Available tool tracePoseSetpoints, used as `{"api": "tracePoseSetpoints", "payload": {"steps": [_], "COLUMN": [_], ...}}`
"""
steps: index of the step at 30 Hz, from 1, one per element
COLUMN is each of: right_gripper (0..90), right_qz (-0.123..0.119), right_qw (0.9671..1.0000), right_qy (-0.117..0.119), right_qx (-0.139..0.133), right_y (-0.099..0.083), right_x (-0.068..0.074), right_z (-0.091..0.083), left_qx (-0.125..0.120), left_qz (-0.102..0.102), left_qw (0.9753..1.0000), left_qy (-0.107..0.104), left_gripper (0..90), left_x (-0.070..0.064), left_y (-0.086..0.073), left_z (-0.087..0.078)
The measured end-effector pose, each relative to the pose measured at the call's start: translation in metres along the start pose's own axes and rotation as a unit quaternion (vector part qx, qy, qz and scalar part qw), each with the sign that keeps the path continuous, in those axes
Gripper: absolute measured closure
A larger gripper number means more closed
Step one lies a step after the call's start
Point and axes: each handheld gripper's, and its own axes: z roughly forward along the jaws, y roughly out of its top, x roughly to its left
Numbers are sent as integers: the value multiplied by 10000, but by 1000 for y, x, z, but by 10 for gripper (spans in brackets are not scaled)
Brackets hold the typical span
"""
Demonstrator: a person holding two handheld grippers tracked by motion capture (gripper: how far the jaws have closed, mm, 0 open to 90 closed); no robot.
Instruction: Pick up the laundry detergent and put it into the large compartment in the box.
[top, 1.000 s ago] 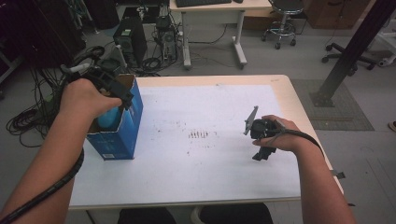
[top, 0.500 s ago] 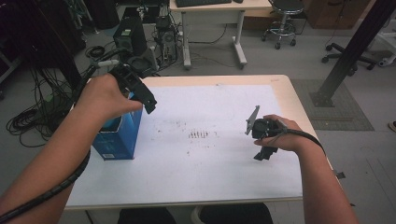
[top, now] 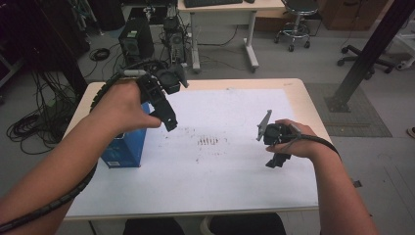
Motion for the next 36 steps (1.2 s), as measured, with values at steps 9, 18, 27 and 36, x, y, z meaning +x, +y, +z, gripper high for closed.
{"api": "tracePoseSetpoints", "payload": {"steps": [9,18,27,36], "right_gripper": [65,65,65,65], "right_qz": [-15,-189,-213,-198], "right_qw": [10000,9998,9998,9998], "right_qy": [28,40,42,16], "right_qx": [-9,-54,-41,-61], "right_y": [0,3,2,2], "right_x": [2,3,4,5], "right_z": [-4,-4,-6,-10], "left_qx": [183,92,35,54], "left_qz": [572,747,790,787], "left_qw": [9980,9968,9965,9966], "left_qy": [-170,-272,-273,-234], "left_gripper": [4,4,4,4], "left_x": [-16,-24,-27,-27], "left_y": [7,9,10,9], "left_z": [7,7,5,4]}}
